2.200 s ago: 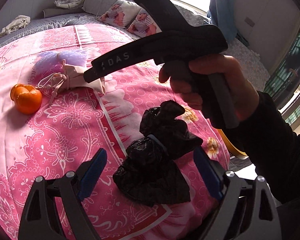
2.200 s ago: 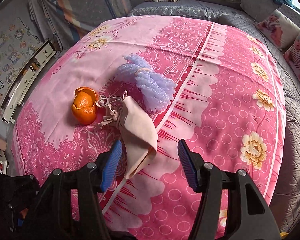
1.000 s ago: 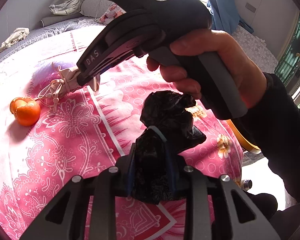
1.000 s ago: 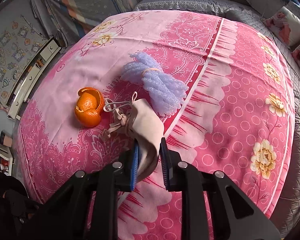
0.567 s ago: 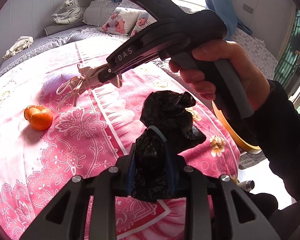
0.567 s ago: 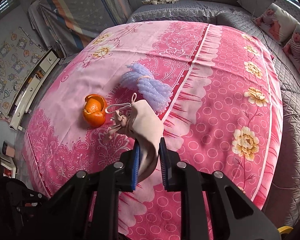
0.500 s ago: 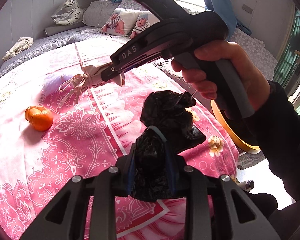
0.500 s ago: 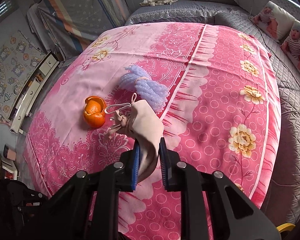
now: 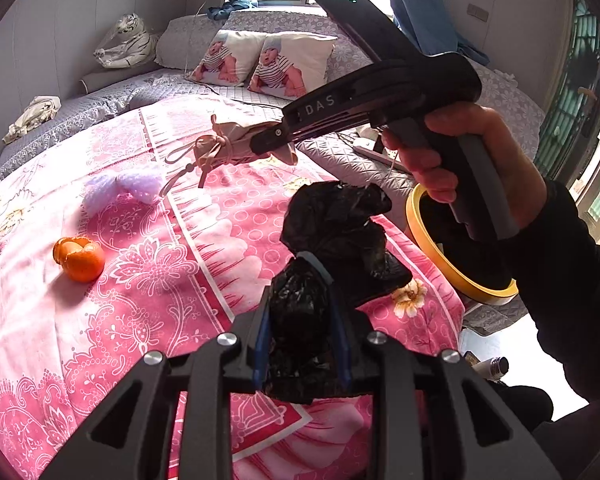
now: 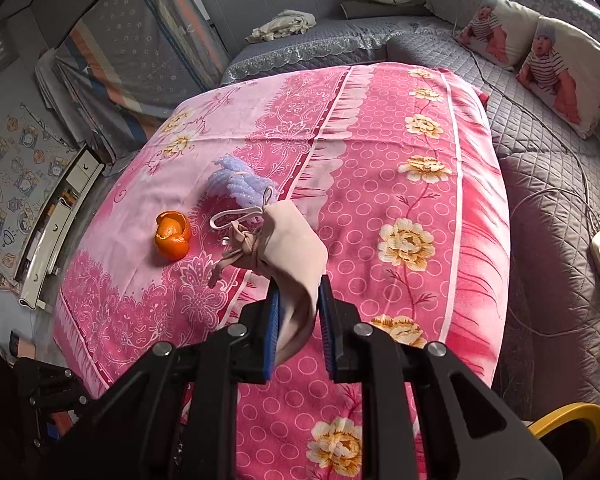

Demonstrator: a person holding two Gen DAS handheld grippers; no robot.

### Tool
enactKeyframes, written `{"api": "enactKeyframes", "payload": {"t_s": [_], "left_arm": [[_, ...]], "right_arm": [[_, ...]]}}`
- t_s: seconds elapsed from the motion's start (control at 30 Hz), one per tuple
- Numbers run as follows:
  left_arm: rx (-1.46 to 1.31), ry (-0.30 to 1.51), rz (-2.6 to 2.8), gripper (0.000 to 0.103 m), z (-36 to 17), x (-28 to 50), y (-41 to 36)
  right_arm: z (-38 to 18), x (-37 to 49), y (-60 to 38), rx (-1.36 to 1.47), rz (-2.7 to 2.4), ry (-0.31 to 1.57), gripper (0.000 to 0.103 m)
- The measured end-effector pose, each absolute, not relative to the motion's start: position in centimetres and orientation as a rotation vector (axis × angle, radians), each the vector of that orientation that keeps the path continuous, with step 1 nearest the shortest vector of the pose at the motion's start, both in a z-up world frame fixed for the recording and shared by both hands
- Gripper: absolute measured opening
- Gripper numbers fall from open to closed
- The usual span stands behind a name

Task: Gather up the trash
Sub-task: 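Carry the beige pouch and black bags over the bin with both tools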

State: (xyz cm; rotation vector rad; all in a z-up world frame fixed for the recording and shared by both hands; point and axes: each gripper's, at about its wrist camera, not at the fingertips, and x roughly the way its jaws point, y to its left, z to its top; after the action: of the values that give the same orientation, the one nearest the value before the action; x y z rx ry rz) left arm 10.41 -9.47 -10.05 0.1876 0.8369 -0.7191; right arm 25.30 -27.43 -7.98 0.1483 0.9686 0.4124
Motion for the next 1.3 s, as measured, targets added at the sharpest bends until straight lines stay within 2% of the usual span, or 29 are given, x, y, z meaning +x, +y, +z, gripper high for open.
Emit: {"api": "enactKeyframes", "payload": {"t_s": [1.3], "left_arm": [[0.395,0.780,-0.977,0.025,-8.3,7.7,-22.3]], "right_arm": [[-7.0,11.9,-47.9,0.394,0.031,0.796,0.017]]}}
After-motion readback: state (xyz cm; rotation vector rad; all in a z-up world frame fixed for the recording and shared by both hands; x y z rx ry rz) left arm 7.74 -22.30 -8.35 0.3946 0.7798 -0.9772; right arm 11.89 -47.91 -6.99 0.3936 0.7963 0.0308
